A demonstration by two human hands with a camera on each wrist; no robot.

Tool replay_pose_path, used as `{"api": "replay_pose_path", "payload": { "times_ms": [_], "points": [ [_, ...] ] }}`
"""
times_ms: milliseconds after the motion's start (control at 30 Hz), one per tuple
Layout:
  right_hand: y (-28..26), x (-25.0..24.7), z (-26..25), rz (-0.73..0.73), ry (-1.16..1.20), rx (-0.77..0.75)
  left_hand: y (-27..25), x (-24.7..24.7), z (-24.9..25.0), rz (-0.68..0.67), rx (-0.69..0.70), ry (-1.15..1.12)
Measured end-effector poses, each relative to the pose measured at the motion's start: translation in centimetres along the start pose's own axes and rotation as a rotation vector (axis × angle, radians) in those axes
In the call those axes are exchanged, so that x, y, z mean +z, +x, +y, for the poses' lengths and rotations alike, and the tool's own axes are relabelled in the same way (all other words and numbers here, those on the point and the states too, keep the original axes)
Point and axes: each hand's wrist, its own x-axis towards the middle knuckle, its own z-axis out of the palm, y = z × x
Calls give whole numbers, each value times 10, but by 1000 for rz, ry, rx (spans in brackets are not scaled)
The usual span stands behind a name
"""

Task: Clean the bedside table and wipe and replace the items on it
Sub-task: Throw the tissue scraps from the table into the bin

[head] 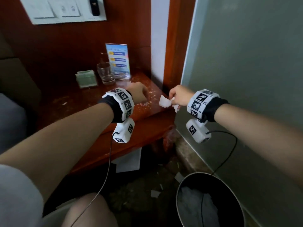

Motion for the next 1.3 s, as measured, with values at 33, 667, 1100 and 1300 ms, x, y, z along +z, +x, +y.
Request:
{"api": "replay_pose_path", "payload": {
  "times_ms": [33,667,1100,1300],
  "points": [
    [-11,1,12,-5,-3,26,0,11,11,-11,26,4],
    [-169,127,180,-451,-250,378,-34,240,102,-574,251,203],
    [-184,130,175,-518,-181,421,-31,255,96,-617,336,246],
    [-144,93,152,-399,-197,387,-6,191,89,-454,293,156]
  ]
}}
